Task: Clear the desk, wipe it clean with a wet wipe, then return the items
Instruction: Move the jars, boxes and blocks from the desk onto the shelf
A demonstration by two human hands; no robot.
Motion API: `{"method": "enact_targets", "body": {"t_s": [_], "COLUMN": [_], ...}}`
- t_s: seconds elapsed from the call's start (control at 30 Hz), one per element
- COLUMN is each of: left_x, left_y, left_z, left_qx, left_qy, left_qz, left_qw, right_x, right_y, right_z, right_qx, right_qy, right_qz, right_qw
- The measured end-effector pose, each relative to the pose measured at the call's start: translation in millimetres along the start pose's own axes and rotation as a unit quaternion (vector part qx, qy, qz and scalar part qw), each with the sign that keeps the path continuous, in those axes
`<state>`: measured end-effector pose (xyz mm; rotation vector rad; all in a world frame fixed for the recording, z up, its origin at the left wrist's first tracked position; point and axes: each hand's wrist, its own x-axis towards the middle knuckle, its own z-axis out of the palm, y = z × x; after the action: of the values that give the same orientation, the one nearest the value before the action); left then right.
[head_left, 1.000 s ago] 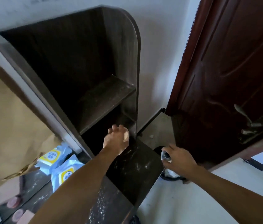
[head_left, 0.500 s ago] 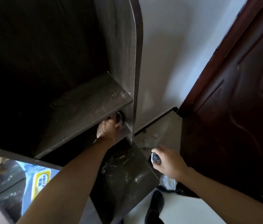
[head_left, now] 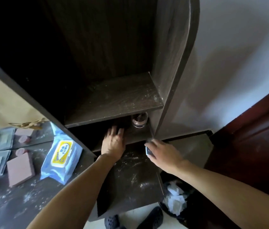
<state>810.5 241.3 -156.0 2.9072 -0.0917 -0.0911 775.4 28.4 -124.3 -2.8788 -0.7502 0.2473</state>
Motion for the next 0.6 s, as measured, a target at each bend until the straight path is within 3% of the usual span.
{"method": "enact_targets", "body": {"t_s": [0.1,0.37,0.6], "left_x": [-27,-50,-56], "left_y": [-20,-37,-45], "left_z": [6,17,13], "left_qx": [0.031,0.064,0.054], "left_qy": [-0.015,-0.028,-0.053], "left_qz": [-0.03,-0.001,0.024], "left_qw": [0.999,0.998,0.997], "right_x": [37,81,79], "right_y": [-12,-18,-23], "right_z": [-5,8,11], "right_qx": [-0.058,-0.133,-0.12], "right_qy": [0.005,-0.04,-0.05], "right_qz": [-0.034,0.043,0.089], "right_qw": [0.998,0.989,0.988]}}
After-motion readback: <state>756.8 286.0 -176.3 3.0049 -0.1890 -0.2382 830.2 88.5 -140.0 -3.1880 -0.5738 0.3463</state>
